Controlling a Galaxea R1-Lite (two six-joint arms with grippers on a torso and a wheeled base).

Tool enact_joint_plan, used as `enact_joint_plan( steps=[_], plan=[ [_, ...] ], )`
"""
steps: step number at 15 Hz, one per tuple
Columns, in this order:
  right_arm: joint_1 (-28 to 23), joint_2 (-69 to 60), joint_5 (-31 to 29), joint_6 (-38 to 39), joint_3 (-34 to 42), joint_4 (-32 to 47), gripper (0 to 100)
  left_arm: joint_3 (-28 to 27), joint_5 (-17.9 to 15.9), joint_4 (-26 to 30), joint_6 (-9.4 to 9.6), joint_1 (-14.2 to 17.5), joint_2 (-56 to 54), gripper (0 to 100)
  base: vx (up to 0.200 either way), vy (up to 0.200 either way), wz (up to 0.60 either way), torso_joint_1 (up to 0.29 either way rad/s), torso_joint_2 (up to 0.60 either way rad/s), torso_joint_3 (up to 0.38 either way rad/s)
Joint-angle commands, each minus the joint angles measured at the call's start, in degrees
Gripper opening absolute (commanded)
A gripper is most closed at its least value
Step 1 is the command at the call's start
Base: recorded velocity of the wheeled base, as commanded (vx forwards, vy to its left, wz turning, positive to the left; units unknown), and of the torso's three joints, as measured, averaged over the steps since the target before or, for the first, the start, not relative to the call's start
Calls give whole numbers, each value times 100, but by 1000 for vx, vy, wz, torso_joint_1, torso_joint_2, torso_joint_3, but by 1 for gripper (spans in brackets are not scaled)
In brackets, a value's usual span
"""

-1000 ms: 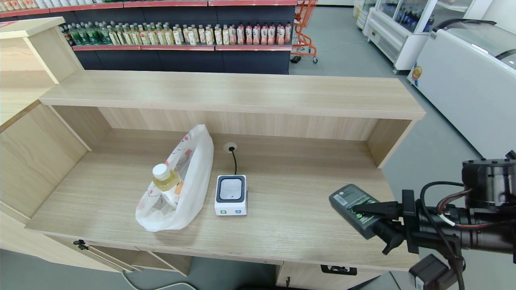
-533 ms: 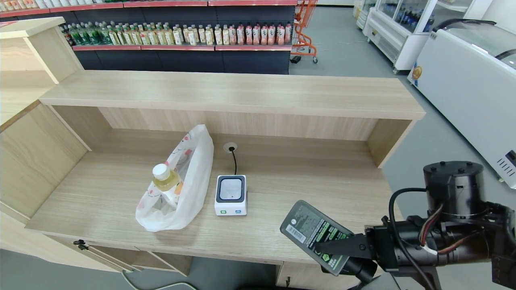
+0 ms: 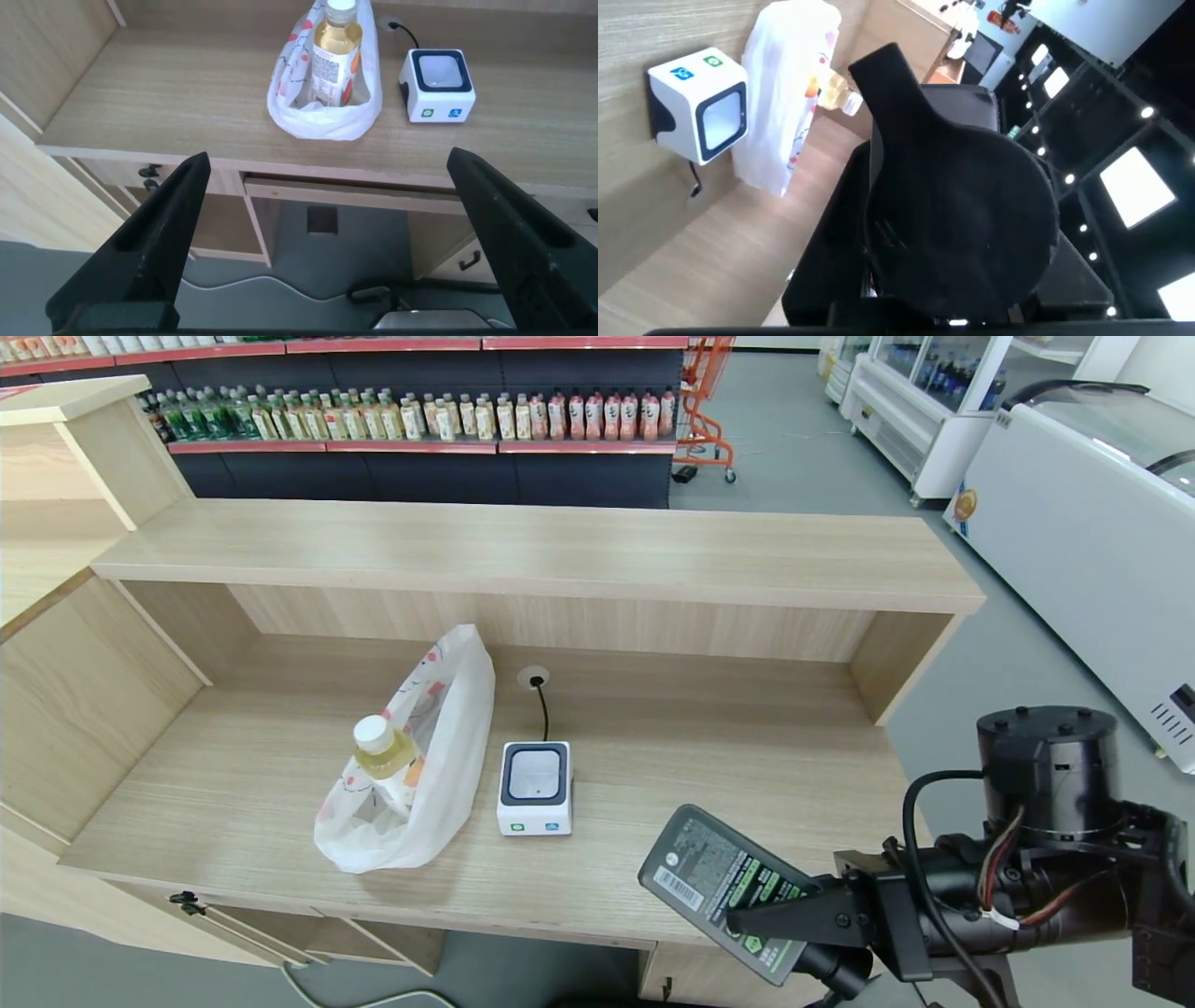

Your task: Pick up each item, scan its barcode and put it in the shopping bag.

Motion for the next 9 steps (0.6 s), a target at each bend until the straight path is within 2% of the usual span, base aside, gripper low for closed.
enact_joint_plan(
  steps=[1,4,9],
  plan=[
    [24,-3,33,-15,-20,-2,0,0,1,-2,-1,1,1,100,0,0,0,0,0,0],
    [147,216,315,-50,-116,-134,0,0,1,-2,-1,1,1,100,0,0,0,0,0,0],
    [200,401,332,-23,-196,-134,0,0,1,-2,-1,1,1,100,0,0,0,0,0,0]
  ],
)
